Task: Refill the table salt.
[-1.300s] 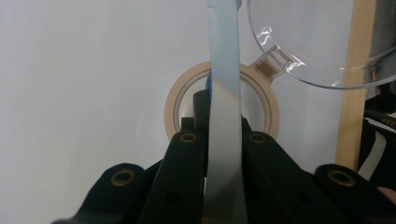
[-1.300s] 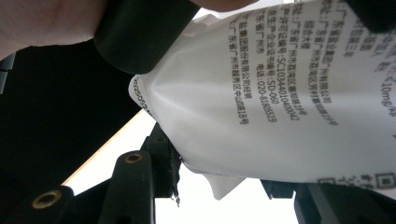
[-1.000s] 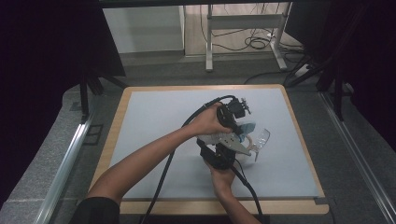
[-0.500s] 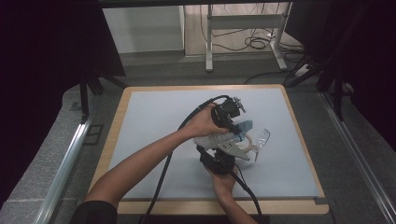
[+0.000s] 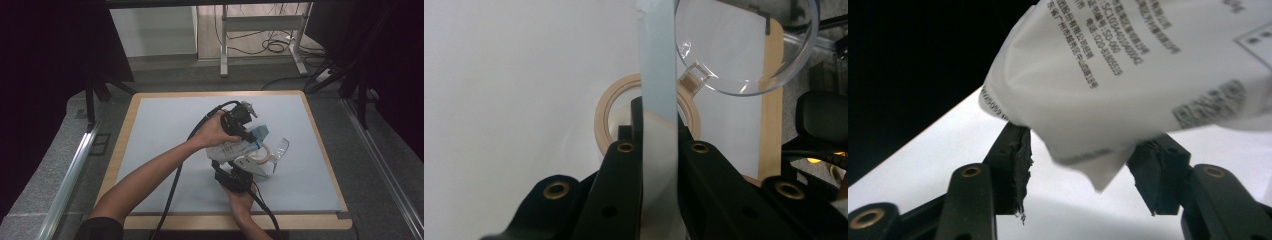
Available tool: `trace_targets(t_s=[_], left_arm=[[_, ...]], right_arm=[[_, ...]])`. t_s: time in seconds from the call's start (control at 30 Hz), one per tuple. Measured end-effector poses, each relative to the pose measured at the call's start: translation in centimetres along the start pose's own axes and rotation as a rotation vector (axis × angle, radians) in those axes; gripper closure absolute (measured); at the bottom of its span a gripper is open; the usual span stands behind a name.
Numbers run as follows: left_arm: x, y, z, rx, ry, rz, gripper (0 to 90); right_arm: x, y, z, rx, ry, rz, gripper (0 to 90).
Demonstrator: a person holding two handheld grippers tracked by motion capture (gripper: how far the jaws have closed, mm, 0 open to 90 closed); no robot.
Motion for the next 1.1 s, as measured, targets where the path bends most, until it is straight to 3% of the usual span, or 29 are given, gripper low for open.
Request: trace_targets(t_s=[0.3, 0.7, 0.93, 1.1], left_arm=[[-0.8, -0.7, -0.3, -0.005, 0.038, -0.033, 89.9], [-1.0, -0.7, -0.7, -0.009, 0.058, -0.032, 89.9], [-1.5, -0.5, -1.5, -0.011, 0.098, -0.038, 89.9], [-2.2, -0.7, -2.2, -0.008, 0.135, -0.050, 90.0]], right_arm=[[-0.1, 1.0, -0.6, -0.025, 0.012, 0.022, 43.8], [-0.2, 1.3, -1.2, -0.021, 0.013, 0.018, 43.1], [-0.9, 2.1, -2.9, -0.013, -0.004, 0.005, 41.6], [-2.1, 3.1, -4.7, 0.006, -0.046, 0.008, 41.6]])
Point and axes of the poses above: each handheld gripper's, and its own axes: z roughly forward along the jaws, x roughly out of its top, y roughly to its right, the point moved 10 cm from there along z, roughly forward along the jaws
